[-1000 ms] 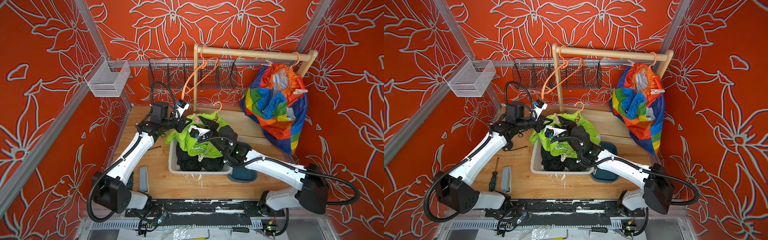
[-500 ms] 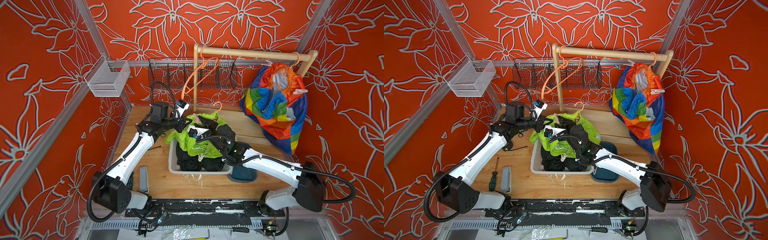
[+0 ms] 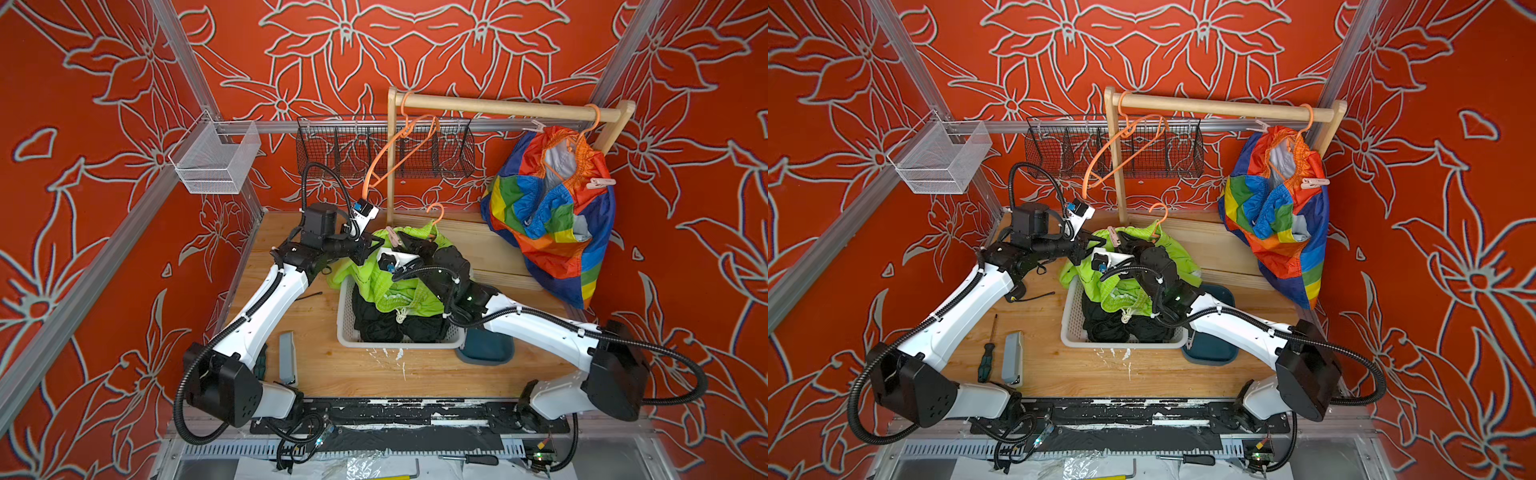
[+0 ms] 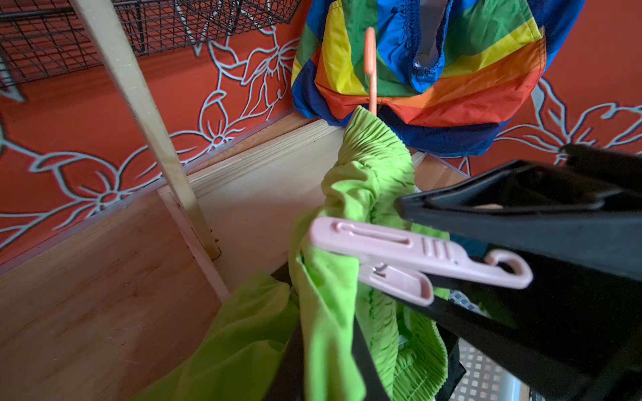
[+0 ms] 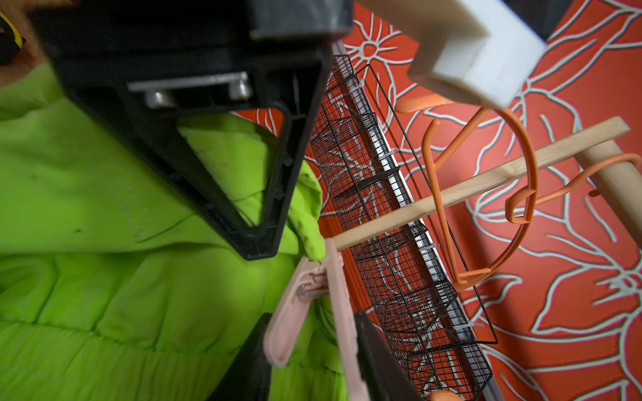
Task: Remove the clothespins securing shorts to the hanger
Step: Remove the clothespin from the hanger.
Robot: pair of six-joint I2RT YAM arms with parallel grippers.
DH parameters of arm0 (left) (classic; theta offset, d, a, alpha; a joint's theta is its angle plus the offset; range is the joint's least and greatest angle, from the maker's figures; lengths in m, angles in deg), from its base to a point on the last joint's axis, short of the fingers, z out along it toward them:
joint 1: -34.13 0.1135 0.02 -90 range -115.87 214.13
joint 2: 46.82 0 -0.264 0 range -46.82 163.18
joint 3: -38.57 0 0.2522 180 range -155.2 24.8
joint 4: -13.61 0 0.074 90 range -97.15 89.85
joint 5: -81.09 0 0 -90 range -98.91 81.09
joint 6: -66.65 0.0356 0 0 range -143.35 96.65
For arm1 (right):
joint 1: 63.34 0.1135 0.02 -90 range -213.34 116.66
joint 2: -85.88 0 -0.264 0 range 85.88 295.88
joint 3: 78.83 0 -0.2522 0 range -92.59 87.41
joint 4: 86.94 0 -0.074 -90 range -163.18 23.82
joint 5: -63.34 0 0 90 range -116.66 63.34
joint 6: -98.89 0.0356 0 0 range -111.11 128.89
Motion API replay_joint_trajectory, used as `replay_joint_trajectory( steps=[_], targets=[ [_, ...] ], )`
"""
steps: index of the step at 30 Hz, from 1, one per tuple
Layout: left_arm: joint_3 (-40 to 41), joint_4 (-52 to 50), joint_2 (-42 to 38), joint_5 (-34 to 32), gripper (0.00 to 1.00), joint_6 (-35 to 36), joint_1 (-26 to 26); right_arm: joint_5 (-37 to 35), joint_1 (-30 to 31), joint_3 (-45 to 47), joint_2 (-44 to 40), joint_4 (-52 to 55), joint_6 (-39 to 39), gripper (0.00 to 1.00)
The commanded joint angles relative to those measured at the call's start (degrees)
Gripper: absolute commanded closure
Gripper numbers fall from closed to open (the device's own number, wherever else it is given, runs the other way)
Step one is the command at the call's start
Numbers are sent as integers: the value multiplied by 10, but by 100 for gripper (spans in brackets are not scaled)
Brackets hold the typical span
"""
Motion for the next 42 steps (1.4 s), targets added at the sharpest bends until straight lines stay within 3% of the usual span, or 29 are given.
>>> replay_joint_trajectory(
  steps=[1, 11, 33, 35, 38, 42],
  targets=[
    [-14, 18, -7, 13, 100, 1, -4, 4, -3, -23, 3, -9, -5, 65],
    [-14, 18, -6, 12, 100, 1, -4, 6, -5, -27, 3, 2, 2, 77],
    [-13, 19, -7, 8, 100, 1, -3, 59, -40, -43, -26, 67, 103, 87],
    [-14, 19, -7, 8, 100, 1, -3, 60, -40, -41, -28, 70, 99, 80],
    [-14, 20, -9, 9, 100, 0, 1, 64, -41, -40, -32, 88, 86, 53],
    [-15, 23, -10, 16, 100, -6, 9, 67, -42, -29, -38, 94, 78, 42]
  ],
)
